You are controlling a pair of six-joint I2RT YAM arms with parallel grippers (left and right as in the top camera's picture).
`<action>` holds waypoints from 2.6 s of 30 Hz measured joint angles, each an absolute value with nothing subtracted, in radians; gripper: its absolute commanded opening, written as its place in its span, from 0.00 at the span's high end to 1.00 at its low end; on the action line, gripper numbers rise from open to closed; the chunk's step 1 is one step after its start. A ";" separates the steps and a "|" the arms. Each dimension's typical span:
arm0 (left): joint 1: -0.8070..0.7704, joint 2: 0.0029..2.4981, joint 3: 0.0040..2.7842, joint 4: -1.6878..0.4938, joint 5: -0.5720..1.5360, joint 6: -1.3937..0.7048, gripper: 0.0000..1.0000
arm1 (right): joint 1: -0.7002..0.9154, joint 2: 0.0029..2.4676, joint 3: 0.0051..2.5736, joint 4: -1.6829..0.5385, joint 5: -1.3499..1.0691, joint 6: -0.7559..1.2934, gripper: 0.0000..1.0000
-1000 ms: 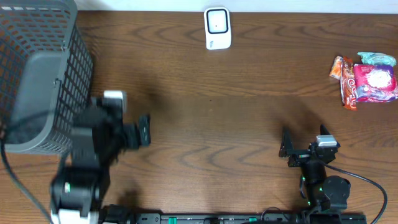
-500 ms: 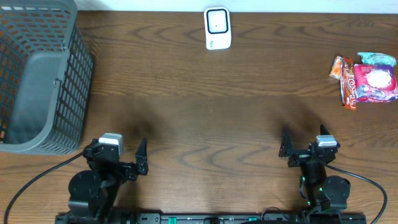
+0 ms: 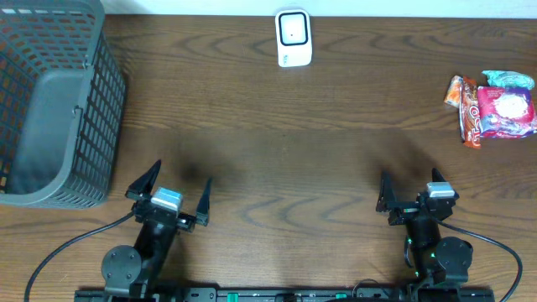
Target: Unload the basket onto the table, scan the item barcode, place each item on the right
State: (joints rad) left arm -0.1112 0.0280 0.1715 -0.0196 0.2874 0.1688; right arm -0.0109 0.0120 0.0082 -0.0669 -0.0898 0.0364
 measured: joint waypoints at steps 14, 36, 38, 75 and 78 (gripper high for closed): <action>-0.090 0.011 0.007 0.294 0.294 0.181 0.02 | -0.011 0.012 0.008 -0.067 -0.090 0.036 0.01; -0.017 0.009 0.022 -0.037 0.052 -0.182 0.02 | -0.011 0.012 0.008 -0.067 -0.090 0.036 0.01; -0.017 0.009 0.022 -0.037 0.045 -0.179 0.02 | -0.011 0.012 0.008 -0.067 -0.090 0.036 0.01; 0.012 0.009 0.023 -0.037 0.042 0.008 0.02 | -0.011 0.012 0.008 -0.067 -0.090 0.036 0.01; 0.012 0.009 0.022 -0.037 0.042 0.008 0.02 | -0.011 0.012 0.008 -0.067 -0.090 0.036 0.01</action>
